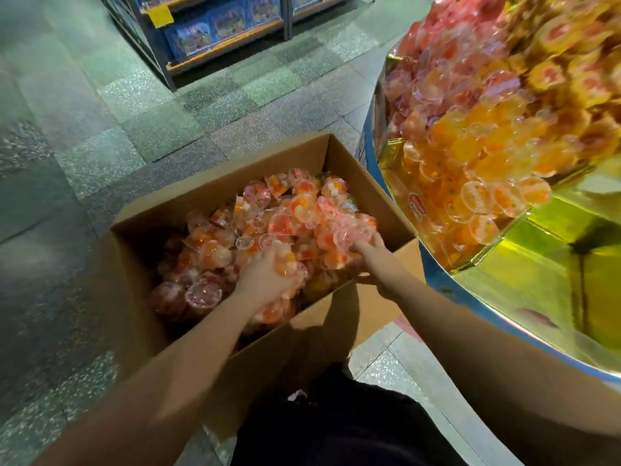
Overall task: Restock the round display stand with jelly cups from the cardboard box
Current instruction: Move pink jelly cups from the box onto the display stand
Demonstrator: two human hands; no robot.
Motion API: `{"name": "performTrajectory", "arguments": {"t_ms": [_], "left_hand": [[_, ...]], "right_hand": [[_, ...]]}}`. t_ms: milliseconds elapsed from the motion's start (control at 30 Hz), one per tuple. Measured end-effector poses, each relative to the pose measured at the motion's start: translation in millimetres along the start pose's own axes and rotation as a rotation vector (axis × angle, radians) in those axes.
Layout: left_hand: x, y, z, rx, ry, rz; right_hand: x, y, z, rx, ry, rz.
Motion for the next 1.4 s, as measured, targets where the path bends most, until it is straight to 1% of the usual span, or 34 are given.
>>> {"name": "performTrajectory", "arguments": {"t_ms": [67, 100, 133, 200, 267, 333, 400, 533, 667, 733, 800, 967, 1067, 1133, 1200, 1267, 1400], "left_hand": [[-16, 6, -11, -0.603, -0.073, 0.166], [-23, 13, -20, -0.82, -0.079, 0.235], [-29, 19, -30, -0.969, -0.066, 0.292], [-36, 28, -55, -1.12, 0.0, 0.34], [-43, 36, -82, -1.184, 0.055, 0.368], [-49, 43, -111, -1.196, 0.066, 0.404], [-54, 53, -140, -1.14, 0.056, 0.437], [-51, 84, -199, -1.018, 0.055, 0.5], [-33, 131, -262, -0.855, 0.024, 0.561], [-24, 160, -293, -0.83, -0.012, 0.586], [-14, 187, -325, -0.833, -0.045, 0.592], [19, 260, -400, -0.813, -0.123, 0.638], [46, 300, -439, -0.868, -0.192, 0.69], [68, 327, -457, -0.894, -0.261, 0.703], [89, 351, -471, -0.888, -0.315, 0.706], [110, 372, -483, -0.849, -0.338, 0.694], [149, 403, -505, -0.842, -0.322, 0.651]], "right_hand": [[-28, -12, -7, 0.253, -0.058, 0.081], [-41, -18, -11, 0.329, -0.086, 0.111], [-52, -24, -18, 0.385, -0.103, 0.137], [-75, -35, -31, 0.464, -0.118, 0.159], [-92, -47, -45, 0.536, -0.137, 0.153], [-106, -61, -52, 0.625, -0.176, 0.141], [-116, -78, -57, 0.656, -0.208, 0.101], [-131, -122, -62, 0.534, -0.223, -0.001], [-147, -185, -70, 0.629, -0.25, -0.028], [-152, -223, -75, 0.618, -0.278, -0.045], [-158, -263, -78, 0.535, -0.281, -0.086], [-148, -366, -109, 0.576, -0.173, -0.188], [-133, -417, -126, 0.635, -0.143, -0.237], [-123, -447, -135, 0.624, -0.1, -0.313], [-109, -472, -145, 0.614, -0.064, -0.341], [-90, -491, -162, 0.671, -0.019, -0.335], [-54, -520, -186, 0.801, 0.087, -0.424]]}}
Point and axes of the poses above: each hand's wrist, its own x-axis towards the middle knuckle, its own y-axis out of the palm, z = x × y, the point moved 5 cm from there along x, towards the middle knuckle, and after that the axes turned 9 degrees about z, right-handed, at the moved point
